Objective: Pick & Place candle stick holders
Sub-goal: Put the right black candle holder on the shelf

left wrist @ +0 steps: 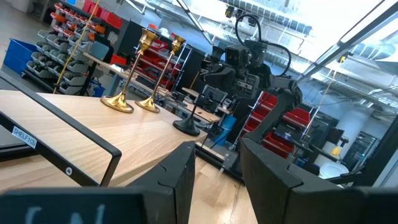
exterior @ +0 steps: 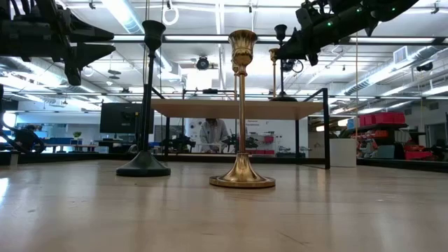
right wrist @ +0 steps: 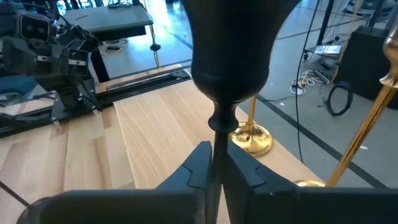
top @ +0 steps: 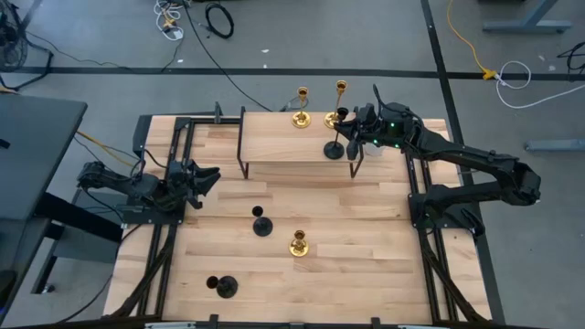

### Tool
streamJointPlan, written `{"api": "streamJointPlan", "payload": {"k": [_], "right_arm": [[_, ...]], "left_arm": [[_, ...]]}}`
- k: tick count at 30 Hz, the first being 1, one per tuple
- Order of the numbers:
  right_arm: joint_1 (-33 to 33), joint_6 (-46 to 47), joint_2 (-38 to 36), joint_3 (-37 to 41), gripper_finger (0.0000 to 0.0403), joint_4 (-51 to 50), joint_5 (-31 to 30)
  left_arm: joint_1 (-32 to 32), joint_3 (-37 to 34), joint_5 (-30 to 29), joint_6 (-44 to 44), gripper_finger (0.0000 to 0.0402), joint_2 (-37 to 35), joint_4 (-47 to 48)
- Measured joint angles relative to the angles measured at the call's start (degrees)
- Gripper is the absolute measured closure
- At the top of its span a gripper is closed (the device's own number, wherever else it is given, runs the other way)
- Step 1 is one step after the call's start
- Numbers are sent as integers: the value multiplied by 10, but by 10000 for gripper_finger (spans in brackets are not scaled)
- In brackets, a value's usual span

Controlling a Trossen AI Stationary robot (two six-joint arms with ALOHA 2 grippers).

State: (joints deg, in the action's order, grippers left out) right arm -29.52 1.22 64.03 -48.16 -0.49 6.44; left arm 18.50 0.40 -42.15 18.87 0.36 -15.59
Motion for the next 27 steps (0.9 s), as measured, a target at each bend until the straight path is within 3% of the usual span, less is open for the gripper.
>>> {"api": "streamJointPlan", "payload": {"k": [5,27], "right_arm": [[0,-8,0,0,366,-8,-26],[0,-19,-18,0,374,-7,-12]], "left_arm": [[0,0,0,0,271,0,0],[0,0,0,0,271,0,0]]}}
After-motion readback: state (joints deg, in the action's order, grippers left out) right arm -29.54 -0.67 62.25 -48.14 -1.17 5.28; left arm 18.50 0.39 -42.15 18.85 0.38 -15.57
